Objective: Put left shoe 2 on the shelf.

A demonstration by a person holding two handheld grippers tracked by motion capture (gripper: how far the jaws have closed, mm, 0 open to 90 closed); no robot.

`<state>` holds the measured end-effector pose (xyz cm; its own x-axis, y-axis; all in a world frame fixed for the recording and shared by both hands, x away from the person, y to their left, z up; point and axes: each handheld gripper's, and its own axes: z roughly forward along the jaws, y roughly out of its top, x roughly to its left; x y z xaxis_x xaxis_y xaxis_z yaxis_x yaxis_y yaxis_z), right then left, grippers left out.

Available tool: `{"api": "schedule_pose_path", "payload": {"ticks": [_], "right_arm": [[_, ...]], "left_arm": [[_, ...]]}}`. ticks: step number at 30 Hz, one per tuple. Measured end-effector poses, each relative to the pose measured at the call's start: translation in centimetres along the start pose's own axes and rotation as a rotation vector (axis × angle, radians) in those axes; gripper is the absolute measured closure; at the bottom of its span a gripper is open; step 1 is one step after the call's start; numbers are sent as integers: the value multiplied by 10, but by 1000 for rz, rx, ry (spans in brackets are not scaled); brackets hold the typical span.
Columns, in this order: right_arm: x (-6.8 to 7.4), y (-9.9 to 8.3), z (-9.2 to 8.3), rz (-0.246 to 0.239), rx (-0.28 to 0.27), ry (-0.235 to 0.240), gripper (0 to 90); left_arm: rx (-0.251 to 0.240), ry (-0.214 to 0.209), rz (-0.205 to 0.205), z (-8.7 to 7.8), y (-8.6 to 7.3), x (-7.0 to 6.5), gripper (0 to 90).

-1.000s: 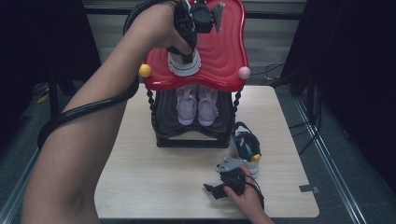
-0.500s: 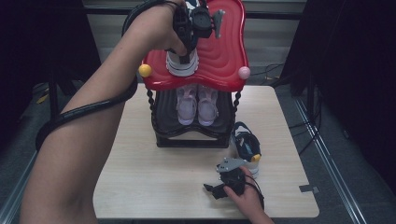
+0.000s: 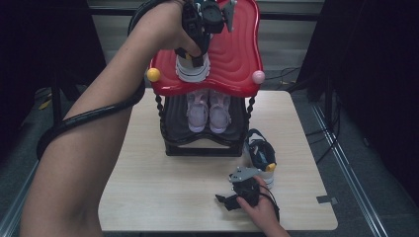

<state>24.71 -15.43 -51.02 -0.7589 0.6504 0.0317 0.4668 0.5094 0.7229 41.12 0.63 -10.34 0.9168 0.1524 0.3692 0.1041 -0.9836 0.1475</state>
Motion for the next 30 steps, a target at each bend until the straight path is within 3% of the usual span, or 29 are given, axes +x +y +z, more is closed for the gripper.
{"api": "schedule_pose_path", "payload": {"ticks": [6,12,22,30], "right_arm": [[0,0,0,0,0,1,127],[0,0,0,0,0,1,127],[0,0,0,0,0,0,127],[0,0,0,-1,0,0,127]], "left_arm": [[5,-2,1,-3,0,0,448],[-12,1,-25,-11,-3,-1,416],[-20,-36,-142,-25,-12,1,340],[0,-45,-203,-35,-23,3,303]]}}
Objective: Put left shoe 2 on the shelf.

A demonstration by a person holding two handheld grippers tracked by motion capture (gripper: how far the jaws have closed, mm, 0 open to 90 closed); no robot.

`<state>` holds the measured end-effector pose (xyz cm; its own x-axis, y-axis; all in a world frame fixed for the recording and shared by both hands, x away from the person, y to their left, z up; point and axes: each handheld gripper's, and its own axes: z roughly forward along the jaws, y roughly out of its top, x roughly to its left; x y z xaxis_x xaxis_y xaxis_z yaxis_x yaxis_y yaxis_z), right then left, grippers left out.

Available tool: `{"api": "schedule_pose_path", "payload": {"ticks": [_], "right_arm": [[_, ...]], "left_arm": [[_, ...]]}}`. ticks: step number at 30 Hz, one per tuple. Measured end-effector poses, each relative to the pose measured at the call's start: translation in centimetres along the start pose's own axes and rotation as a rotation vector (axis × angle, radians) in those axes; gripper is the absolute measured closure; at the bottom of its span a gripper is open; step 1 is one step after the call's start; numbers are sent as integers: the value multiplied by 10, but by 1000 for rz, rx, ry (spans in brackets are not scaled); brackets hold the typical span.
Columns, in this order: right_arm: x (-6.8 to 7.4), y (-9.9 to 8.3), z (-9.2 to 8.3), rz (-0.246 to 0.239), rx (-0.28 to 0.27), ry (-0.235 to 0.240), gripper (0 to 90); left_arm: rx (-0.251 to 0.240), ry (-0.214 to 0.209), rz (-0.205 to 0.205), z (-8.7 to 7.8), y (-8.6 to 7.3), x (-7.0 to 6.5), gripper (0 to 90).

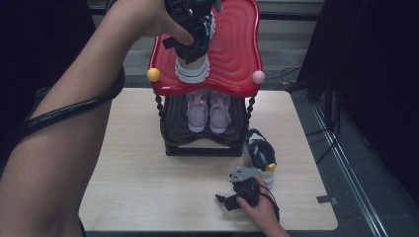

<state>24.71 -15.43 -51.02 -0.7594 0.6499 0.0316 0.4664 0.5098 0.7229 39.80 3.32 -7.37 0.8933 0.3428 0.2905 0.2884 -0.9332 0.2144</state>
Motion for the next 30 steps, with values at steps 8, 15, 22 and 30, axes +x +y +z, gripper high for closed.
{"api": "schedule_pose_path", "payload": {"ticks": [8,15,22,30], "right_arm": [[0,0,0,0,0,0,127],[0,0,0,0,0,0,127],[0,0,0,0,0,0,127],[0,0,0,0,0,0,127]], "left_arm": [[26,-38,-26,-1,-12,2,280],[65,-78,-70,0,-27,3,260],[68,-103,-95,2,-42,4,249],[82,-128,-124,10,-67,7,248]]}}
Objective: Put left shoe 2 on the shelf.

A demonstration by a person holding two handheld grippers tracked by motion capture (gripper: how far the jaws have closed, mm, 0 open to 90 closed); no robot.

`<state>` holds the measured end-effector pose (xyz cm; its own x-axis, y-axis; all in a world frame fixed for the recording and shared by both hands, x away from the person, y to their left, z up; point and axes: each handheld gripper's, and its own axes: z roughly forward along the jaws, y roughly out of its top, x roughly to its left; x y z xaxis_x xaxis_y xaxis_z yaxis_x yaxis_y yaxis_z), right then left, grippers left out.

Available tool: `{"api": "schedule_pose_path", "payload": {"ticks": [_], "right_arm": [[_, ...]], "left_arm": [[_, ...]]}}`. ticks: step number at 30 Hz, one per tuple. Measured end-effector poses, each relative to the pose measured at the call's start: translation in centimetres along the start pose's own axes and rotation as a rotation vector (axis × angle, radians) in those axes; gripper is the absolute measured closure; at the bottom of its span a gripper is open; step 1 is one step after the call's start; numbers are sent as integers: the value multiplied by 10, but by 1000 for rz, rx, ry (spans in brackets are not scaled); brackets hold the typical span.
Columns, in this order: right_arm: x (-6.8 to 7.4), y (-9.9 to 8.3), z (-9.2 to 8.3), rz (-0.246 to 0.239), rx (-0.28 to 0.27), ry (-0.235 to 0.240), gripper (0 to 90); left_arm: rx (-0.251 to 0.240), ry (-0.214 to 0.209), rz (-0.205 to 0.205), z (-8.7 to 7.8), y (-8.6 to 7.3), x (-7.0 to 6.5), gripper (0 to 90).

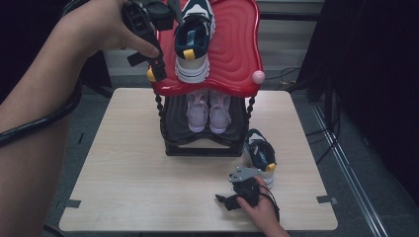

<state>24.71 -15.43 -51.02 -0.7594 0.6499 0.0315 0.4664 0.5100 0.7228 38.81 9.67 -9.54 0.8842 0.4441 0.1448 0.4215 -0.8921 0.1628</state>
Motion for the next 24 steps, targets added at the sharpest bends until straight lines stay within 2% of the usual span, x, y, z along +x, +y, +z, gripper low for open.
{"api": "schedule_pose_path", "payload": {"ticks": [6,11,15,16,18,20,24], "right_arm": [[0,0,0,0,0,0,127],[0,0,0,1,0,0,127],[0,0,0,0,0,0,127],[0,0,0,0,0,0,127],[0,0,0,0,0,-1,127],[0,0,0,0,0,0,127],[0,0,0,1,0,-1,127]], "left_arm": [[13,-14,-6,7,-13,1,254],[12,-27,-30,12,-27,2,248],[22,-27,-33,17,-38,2,247],[23,-37,-45,21,-43,2,247],[31,-37,-41,23,-46,3,247],[32,-46,-60,29,-54,3,244],[29,-50,-73,35,-63,4,244]]}}
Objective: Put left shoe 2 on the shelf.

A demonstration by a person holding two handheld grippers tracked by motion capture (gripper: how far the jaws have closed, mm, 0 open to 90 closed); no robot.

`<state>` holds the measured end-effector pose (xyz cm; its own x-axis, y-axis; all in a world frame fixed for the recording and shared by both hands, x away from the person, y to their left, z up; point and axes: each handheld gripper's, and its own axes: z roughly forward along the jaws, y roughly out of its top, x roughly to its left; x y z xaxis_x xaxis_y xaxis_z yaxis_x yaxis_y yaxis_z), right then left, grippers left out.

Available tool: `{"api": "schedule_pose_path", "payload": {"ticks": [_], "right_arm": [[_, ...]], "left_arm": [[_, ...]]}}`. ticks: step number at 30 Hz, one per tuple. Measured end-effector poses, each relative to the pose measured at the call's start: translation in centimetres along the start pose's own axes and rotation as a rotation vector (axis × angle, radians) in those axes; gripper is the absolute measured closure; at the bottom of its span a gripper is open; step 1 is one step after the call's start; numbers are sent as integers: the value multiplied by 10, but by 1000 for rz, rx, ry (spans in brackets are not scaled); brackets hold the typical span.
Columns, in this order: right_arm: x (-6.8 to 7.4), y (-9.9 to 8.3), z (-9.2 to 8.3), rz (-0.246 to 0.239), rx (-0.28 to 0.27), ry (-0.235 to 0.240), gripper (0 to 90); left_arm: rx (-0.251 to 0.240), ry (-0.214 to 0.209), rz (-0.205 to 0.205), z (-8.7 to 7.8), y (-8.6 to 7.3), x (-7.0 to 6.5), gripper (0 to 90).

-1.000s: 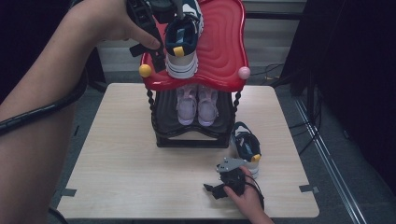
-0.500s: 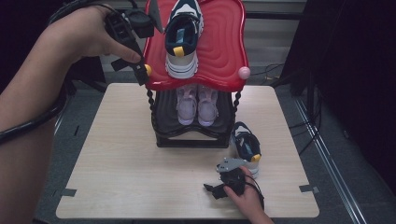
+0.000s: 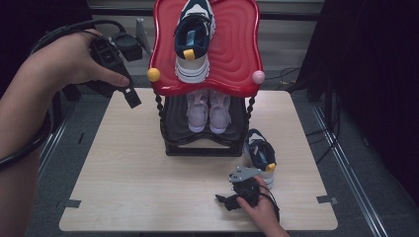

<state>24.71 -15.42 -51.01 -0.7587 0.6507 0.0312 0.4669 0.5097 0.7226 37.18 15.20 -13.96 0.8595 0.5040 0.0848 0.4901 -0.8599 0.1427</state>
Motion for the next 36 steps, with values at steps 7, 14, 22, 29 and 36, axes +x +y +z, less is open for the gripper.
{"api": "schedule_pose_path", "payload": {"ticks": [7,14,22,29,36], "right_arm": [[0,0,0,0,0,1,127],[0,0,0,-1,2,0,127],[0,0,0,0,3,1,127],[0,0,0,1,1,1,127],[0,0,0,-1,0,-1,127]], "left_arm": [[-6,-9,-20,15,-20,5,245],[27,-7,-38,40,-37,7,249],[23,-9,-42,64,-49,8,251],[21,-14,-49,84,-55,8,253],[14,-24,-51,103,-59,6,252]]}}
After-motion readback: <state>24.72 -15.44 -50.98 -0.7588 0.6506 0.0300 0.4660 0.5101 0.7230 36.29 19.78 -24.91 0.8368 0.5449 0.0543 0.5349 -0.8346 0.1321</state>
